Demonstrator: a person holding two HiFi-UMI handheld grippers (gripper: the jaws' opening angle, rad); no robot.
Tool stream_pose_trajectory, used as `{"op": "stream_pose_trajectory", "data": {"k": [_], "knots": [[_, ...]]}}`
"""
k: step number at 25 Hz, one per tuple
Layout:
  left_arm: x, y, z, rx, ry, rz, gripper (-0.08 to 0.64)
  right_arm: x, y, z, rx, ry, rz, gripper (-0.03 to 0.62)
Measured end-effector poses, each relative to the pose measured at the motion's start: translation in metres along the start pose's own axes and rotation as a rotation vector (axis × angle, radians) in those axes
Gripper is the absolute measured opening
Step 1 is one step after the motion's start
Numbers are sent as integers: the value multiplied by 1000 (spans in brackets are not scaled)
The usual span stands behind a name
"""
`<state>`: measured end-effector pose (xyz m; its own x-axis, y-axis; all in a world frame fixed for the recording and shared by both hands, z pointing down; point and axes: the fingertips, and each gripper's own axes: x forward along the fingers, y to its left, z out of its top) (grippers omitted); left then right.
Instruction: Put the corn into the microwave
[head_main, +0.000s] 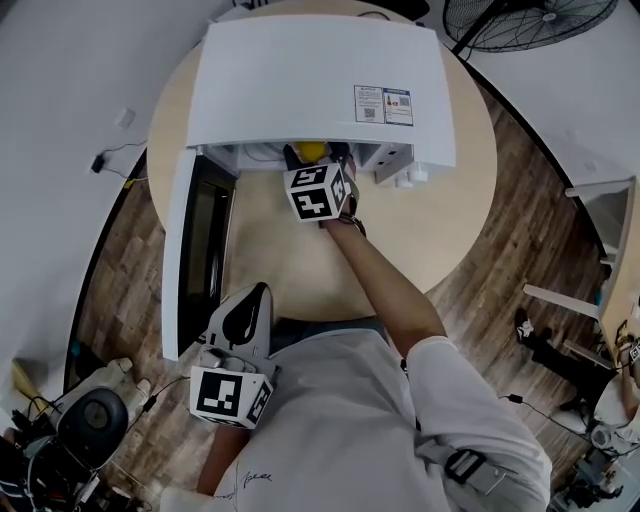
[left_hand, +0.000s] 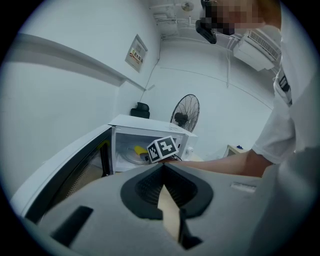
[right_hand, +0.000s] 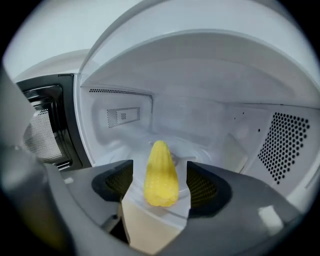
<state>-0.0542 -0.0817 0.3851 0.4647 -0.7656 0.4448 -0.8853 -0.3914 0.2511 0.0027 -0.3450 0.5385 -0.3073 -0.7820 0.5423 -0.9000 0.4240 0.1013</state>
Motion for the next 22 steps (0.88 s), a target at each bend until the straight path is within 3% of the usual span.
{"op": "stream_pose_trajectory", "data": {"k": [7,22], "knots": [[-5,-3,2,-6,-27,-13,-8,-20,2,-2,31,-3,34,339],[-21,0,9,-41,-100,-25,-8,-66,7,-15,68,33,76,234]]}}
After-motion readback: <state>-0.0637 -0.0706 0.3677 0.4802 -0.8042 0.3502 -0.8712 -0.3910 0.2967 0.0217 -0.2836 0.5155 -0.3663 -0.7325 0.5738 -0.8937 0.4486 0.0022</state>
